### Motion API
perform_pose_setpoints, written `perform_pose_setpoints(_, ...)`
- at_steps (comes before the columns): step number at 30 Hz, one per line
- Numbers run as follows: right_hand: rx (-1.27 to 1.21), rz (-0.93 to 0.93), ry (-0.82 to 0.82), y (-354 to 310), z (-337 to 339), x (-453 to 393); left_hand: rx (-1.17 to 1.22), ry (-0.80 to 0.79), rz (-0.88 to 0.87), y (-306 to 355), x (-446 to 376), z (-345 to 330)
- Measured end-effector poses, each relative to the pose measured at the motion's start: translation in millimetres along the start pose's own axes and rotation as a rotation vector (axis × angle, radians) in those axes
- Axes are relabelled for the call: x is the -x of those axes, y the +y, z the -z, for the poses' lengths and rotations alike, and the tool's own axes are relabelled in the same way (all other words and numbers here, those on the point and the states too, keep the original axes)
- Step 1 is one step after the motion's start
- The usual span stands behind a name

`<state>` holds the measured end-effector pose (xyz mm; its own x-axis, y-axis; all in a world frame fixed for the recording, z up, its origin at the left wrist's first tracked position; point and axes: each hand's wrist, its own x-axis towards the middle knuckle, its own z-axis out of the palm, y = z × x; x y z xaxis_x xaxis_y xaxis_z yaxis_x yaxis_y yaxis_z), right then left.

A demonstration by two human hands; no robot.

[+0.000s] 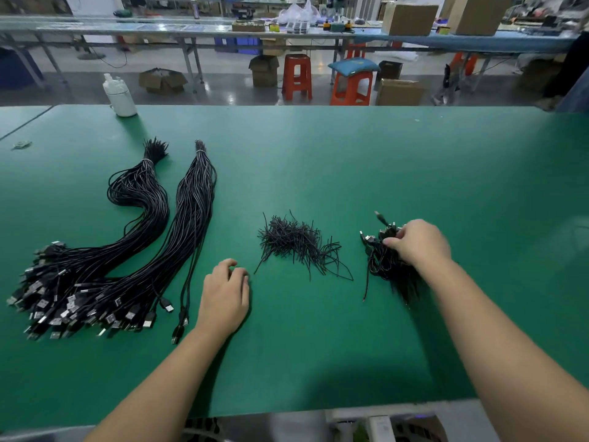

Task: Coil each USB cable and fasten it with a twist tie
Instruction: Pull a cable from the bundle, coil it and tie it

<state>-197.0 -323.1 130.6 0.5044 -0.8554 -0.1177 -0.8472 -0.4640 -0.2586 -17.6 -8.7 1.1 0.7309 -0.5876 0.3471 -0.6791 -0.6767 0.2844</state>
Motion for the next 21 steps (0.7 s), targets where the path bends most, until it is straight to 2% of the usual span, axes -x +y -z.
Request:
perform_pose_setpoints(3, 0.107, -0.093, 0.073, 12.4, 4.8, -18.5, -0.009, 0.013, -0.018, 1.6, 0.4, -2.2)
perform_pose_setpoints(7, 0.164, -0.100, 0.077, 20.3, -6.4, -23.4, 0.018, 0.021, 0.030, -0.8, 1.5, -3.7)
perform_pose_setpoints(9, 0.154, -0.073, 0.086, 21.3, -12.9, -20.8, 0.022, 0.020, 0.031, -0.3, 1.4, -4.2)
perform_pose_setpoints(12, 0.192, 0.018, 0.211, 17.5, -18.6, -15.8, 0.010, 0.037, 0.018, -0.2, 1.2, -3.6)
perform_pose_setpoints(15, 0.066, 0.179, 0.311, -0.8, -26.6, -4.4, -0.017, 0.060, 0.019, -1.0, 1.5, -3.2)
perform_pose_setpoints(18, -0.107, 0.348, 0.203, -30.8, -52.1, 20.2, -0.073, 0.075, 0.041, -0.8, 1.8, -3.0)
perform_pose_setpoints(21, -0.282, 0.388, 0.026, -56.8, -93.2, 55.0, -0.110, 0.061, 0.087, -1.4, 2.6, -3.2)
